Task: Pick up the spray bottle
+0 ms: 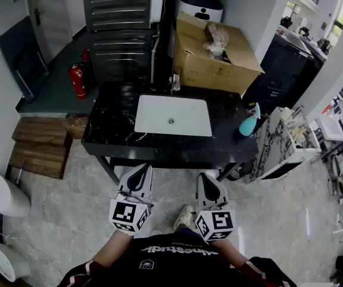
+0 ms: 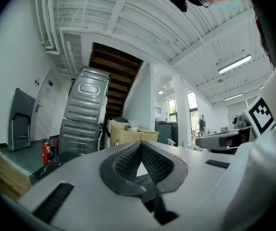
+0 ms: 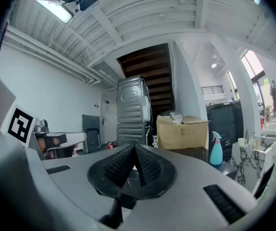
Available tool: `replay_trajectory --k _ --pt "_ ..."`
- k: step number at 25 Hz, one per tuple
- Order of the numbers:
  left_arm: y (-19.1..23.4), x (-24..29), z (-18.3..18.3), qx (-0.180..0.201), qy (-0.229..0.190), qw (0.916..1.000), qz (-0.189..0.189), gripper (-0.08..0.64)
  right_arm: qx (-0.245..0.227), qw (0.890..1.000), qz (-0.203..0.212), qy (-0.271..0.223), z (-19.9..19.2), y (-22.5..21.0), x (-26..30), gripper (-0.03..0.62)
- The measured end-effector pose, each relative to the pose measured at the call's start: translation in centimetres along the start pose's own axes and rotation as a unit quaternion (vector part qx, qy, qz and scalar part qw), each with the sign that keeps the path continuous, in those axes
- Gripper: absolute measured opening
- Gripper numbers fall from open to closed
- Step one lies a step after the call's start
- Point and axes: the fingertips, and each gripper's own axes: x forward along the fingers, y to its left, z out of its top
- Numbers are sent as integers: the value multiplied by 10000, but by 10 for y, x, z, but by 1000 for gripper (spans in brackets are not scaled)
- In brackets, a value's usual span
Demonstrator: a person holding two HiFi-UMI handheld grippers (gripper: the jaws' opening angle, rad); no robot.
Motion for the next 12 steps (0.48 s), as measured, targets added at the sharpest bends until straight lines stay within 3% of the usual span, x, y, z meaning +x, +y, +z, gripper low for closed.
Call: replay_trajectory --k 3,12 --pt "-1 4 -4 -184 42 9998 -54 15 68 10000 4 66 -5 -4 2 37" --pt "-7 11 -7 -108 58 9998 -139 15 67 9999 -36 134 -12 -12 1 37"
